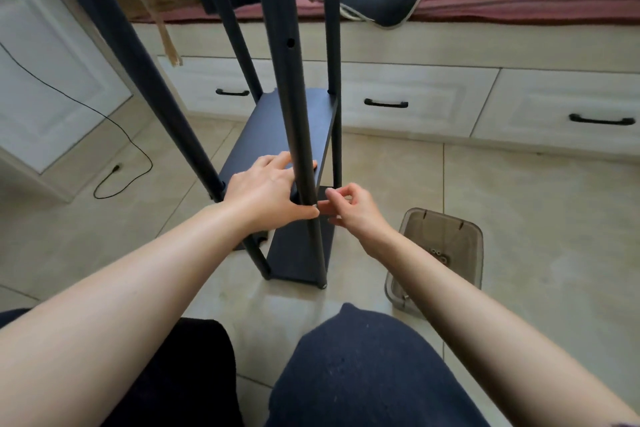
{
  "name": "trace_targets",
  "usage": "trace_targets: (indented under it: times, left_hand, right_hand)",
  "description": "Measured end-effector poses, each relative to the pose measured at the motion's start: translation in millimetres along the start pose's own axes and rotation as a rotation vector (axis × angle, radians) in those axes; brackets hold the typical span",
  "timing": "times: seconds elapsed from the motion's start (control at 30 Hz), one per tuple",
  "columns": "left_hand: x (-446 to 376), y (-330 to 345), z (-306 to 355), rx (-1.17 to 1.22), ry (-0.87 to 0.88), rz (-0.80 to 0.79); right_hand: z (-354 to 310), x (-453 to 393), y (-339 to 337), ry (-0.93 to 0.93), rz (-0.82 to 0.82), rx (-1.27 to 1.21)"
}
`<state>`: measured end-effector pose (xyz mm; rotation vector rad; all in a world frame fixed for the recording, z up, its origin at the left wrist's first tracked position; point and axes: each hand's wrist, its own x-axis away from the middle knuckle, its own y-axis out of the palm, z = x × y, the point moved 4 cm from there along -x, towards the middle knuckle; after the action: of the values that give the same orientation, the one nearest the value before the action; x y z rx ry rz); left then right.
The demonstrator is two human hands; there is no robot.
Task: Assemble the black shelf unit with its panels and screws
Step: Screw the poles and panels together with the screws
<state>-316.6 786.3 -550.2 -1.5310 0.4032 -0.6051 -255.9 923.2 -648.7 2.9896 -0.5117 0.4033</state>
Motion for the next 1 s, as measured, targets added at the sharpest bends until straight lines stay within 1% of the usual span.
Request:
trace_targets:
  times: [0.1,0.23,0.33,0.47,0.63,0.8,0.9,1.0]
  left_hand:
    - [3,5,0,-0.041,0.041,0.015]
    - [0,8,3,-0.032,0.047,-0.005]
    - [2,7,3,0.000,0.053,0.011]
    - [11,3,-4,0.032,0.030,0.032]
    - [23,-9,-28,0.160,-0.005,0.094]
    - [43,-11,-66,0.348,-0.008,0.076]
    - [51,-11,-87,0.406,0.018,0.060]
    - [54,-8,-113,0.490,0.021,0.055]
  right_hand:
    - [6,-7,12,0.022,0.010,0.010]
    - [19,-12,26,0.044,-0.010,0.042]
    - [19,-13,32,0.014,-0.004,-0.018]
    - [13,-10,36,-0.039,-0.006,-0.017]
    - [-6,-4,49,-0.126,-0.030,-0.020]
    - [-11,5,78,-0.129,-0.028,-0.010]
    - [-11,8,96,-0.139,-0.012,-0.035]
    - [-16,7,116,-0.165,-0.039,-0.014]
